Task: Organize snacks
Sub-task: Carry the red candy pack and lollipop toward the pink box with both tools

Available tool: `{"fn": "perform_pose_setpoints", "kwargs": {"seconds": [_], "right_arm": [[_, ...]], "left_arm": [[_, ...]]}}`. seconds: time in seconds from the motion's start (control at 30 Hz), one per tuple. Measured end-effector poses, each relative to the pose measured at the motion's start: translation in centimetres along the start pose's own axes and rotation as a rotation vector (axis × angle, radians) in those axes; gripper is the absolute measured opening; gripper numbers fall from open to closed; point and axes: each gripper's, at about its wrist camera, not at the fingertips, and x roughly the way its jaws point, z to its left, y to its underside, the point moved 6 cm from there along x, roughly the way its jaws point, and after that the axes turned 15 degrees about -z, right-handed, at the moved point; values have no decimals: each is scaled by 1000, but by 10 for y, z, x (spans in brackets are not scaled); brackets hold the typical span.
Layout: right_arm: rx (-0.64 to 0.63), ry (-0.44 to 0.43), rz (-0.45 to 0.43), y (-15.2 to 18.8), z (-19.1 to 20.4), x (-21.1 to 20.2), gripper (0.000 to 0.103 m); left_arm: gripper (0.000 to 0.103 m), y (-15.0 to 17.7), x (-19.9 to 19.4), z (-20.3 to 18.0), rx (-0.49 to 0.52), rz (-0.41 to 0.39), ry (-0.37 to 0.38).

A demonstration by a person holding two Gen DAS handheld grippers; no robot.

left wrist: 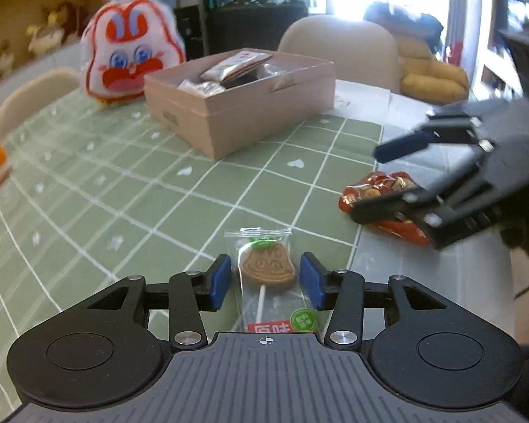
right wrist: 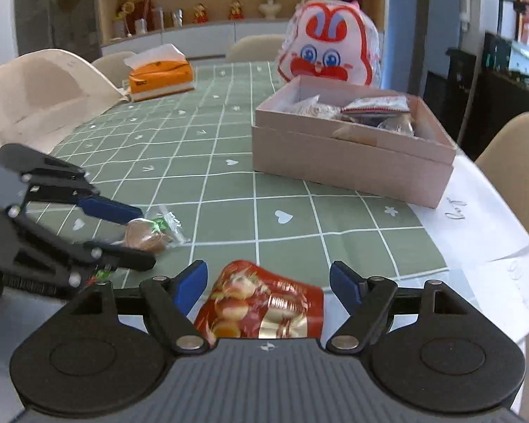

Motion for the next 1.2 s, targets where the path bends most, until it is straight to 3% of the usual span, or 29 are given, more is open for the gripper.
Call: {"fn": "perform_pose_setpoints", "kwargs": {"seconds": [0.27, 0.37, 0.5, 0.7, 0.97, 1.1, 1.2], "right_arm": [[16, 13, 10, 16, 5, -10, 84], [36, 26, -5, 15, 3, -10, 75], [-8, 10, -6, 14, 7, -13, 74], [-50, 29, -112, -6, 5, -45, 74], [-71, 134, -301, -62, -30, -74, 74], [-58, 189, -404, -99, -56, -71, 74], [-42, 234, -442, -123, -81, -52, 74]], "left_arm": [[48, 6, -9, -8, -33, -9, -68], [44, 7, -11, -13, -33, -28, -85], [41, 8, -19, -21, -42, -27, -65], [41, 0, -34, -41, 17, -78, -48], [41, -70, -41, -64, 53, -236, -11], [41, -111, -20, -60, 35, -312, -4], [41, -146, 10, -36, -30, -382, -37]]}}
